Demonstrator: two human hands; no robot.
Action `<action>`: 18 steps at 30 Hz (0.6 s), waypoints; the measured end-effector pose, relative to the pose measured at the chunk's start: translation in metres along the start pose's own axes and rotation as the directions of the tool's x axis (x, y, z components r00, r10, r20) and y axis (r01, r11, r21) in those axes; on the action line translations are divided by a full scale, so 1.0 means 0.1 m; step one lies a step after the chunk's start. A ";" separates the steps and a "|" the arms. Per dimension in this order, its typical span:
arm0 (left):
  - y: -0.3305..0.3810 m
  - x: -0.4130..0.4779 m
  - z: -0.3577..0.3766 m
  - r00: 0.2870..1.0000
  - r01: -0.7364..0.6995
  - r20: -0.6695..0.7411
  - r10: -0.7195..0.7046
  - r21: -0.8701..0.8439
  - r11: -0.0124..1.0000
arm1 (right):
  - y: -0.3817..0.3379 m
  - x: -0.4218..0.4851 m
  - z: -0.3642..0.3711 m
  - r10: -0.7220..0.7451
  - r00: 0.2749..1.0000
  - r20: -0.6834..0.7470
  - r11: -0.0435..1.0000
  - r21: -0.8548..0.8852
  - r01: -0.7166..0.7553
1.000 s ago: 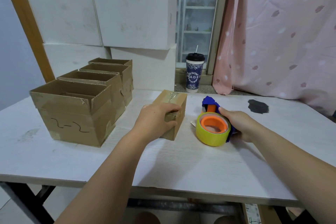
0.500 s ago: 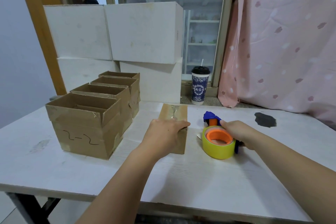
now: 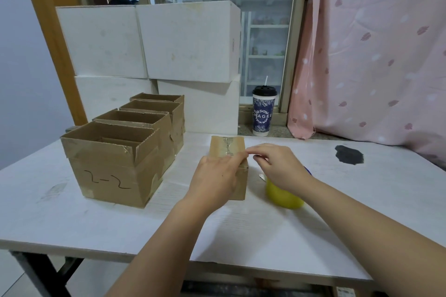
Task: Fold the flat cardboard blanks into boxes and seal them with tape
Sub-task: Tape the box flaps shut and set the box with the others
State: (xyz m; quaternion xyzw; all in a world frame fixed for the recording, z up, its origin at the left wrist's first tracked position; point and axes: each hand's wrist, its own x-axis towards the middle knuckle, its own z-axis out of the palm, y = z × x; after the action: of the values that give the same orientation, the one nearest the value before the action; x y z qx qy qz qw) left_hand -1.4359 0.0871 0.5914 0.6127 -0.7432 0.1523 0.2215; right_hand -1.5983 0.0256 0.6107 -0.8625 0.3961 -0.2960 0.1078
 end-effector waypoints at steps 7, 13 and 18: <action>-0.05 -0.04 0.01 0.996 0.013 -0.077 -0.035 -0.267 0.964 | 0.00 -0.03 0.06 -0.016 0.997 0.077 1.000 0.006 0.016; -0.02 -0.16 0.11 0.941 -0.100 -0.336 0.038 -0.167 0.981 | 0.03 0.00 0.03 -0.066 0.988 0.138 0.995 -0.061 0.075; -0.01 -0.23 0.20 0.847 -0.102 -0.524 0.092 0.009 0.995 | -0.01 0.05 -0.01 -0.133 0.978 0.163 0.978 -0.141 0.157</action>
State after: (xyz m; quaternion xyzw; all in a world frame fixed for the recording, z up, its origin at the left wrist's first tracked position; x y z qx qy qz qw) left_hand -1.4345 0.0962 0.5626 0.5077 -0.6862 0.3172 0.4133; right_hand -1.5958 0.0224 0.6138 -0.9149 0.3442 -0.2050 0.0492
